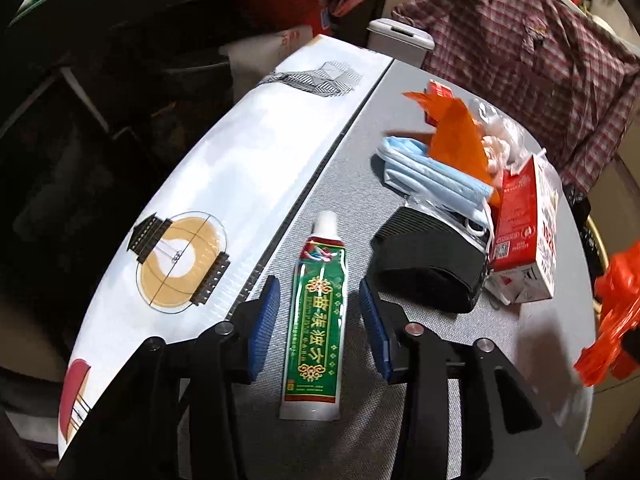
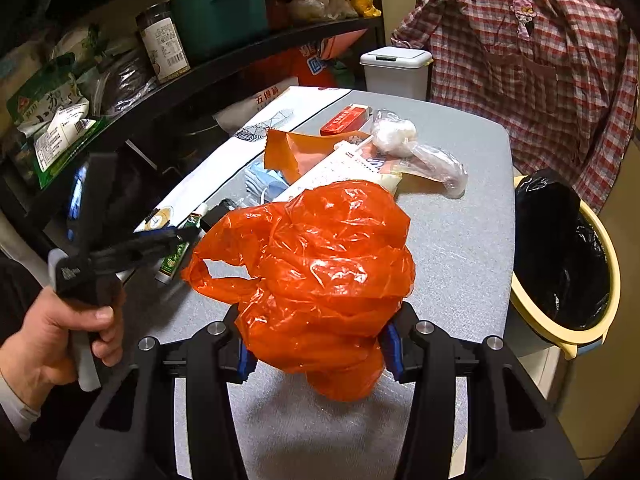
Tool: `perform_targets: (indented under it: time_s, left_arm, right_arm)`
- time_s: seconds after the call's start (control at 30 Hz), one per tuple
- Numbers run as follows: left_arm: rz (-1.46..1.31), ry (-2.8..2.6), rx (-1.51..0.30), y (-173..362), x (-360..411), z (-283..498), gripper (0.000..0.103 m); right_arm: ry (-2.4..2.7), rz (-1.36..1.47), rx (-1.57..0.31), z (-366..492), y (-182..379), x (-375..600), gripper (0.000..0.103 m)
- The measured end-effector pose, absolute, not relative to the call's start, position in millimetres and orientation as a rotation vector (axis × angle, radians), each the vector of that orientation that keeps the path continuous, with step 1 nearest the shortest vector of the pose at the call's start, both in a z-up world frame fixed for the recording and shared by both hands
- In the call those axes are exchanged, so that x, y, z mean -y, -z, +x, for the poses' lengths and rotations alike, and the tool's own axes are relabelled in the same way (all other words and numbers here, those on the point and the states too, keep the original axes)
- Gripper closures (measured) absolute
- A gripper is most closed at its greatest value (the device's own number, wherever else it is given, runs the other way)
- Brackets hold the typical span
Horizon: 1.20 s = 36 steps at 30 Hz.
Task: Collect trash
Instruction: 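Close the left tool on the toothpaste tube while the right tool grasps the orange bag, then carry the orange bag with the right tool over the bin and release it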
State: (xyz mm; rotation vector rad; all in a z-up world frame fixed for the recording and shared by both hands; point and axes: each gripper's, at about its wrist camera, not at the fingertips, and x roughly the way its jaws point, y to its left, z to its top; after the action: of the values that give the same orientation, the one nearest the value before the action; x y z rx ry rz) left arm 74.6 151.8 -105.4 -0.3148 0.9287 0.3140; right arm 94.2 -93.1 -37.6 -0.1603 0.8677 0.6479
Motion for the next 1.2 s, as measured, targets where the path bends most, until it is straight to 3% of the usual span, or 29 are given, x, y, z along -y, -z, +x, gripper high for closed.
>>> perform_targets:
  time_s: [0.2, 0.3, 0.83, 1.2]
  left_arm:
    - [-0.198, -0.339, -0.939, 106.7, -142.1, 81.4, 0.062]
    - [-0.206, -0.344, -0.932, 105.1, -145.5, 82.4, 0.075]
    - [-0.322, -0.246, -0.811, 62.8, -142.2, 56.8, 0.076]
    - [-0.220, -0.084, -0.711, -24.5, -81.5, 48.8, 0.076]
  right_arm:
    - [-0.651, -0.162, -0.871, 96.2, 38.5, 91.5, 0.054]
    - [-0.644, -0.159, -0.876, 97.8, 39.5, 92.5, 0.054]
    - [-0.587, -0.130, -0.830, 93.8, 18.1, 107.0, 0.054]
    - [-0.454, -0.087, -0.776, 92.0, -49.3, 144.7, 0.054]
